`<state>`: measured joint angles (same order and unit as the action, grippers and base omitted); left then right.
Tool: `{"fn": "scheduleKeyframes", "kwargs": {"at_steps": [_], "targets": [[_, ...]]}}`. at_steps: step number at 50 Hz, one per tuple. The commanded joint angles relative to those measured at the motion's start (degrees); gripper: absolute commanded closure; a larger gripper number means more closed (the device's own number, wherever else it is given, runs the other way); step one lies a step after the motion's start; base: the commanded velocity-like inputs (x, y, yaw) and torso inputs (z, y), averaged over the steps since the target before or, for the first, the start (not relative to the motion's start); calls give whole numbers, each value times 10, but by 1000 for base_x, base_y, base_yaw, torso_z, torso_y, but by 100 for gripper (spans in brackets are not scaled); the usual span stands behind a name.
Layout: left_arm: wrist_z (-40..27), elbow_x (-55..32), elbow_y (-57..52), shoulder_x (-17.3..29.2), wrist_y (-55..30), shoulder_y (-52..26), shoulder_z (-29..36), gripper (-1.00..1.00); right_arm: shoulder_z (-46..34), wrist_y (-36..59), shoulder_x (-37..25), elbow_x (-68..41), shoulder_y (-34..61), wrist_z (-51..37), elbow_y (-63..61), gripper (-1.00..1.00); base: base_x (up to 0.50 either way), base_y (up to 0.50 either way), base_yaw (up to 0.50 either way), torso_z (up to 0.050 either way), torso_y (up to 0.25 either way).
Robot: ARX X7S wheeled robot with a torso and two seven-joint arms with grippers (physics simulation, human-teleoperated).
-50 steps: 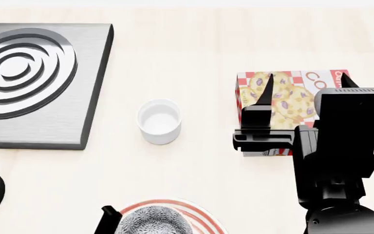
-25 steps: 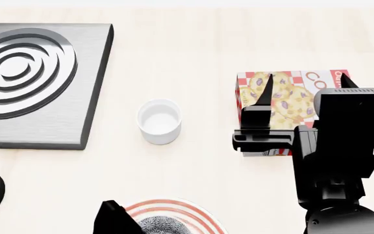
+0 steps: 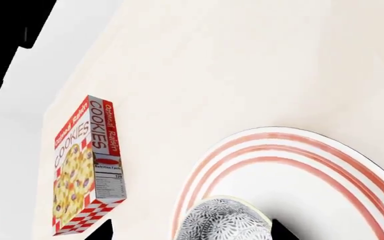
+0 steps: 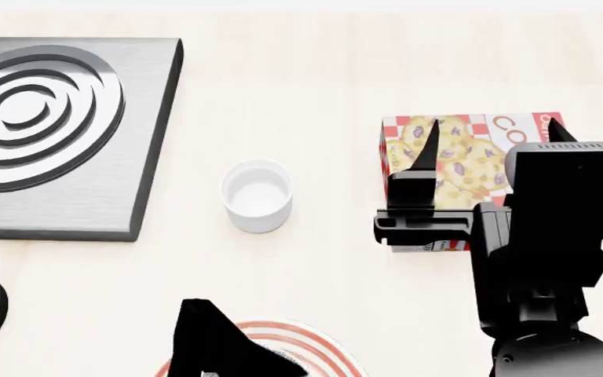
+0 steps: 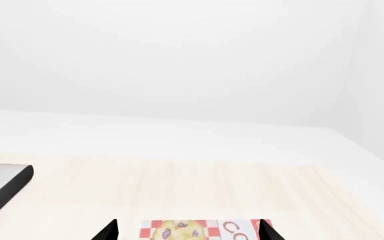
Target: Pick the akita bowl on the stove and place it on the plate.
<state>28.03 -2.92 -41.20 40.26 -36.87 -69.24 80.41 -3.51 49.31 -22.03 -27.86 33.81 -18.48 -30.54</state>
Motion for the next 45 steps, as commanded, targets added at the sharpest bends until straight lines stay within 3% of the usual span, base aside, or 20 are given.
{"fn": "scheduleKeyframes", "kwargs": {"at_steps": [1, 45], "targets": [[-28, -34, -1, -17, 2, 16, -41, -100, -2, -4, -1, 0, 0, 0, 4, -100, 0, 0, 0, 0, 0], [-125, -155, -15, -22, -8, 71, -193, -100, -6, -1, -6, -8, 1, -7, -1, -100, 0, 0, 0, 0, 0]]}}
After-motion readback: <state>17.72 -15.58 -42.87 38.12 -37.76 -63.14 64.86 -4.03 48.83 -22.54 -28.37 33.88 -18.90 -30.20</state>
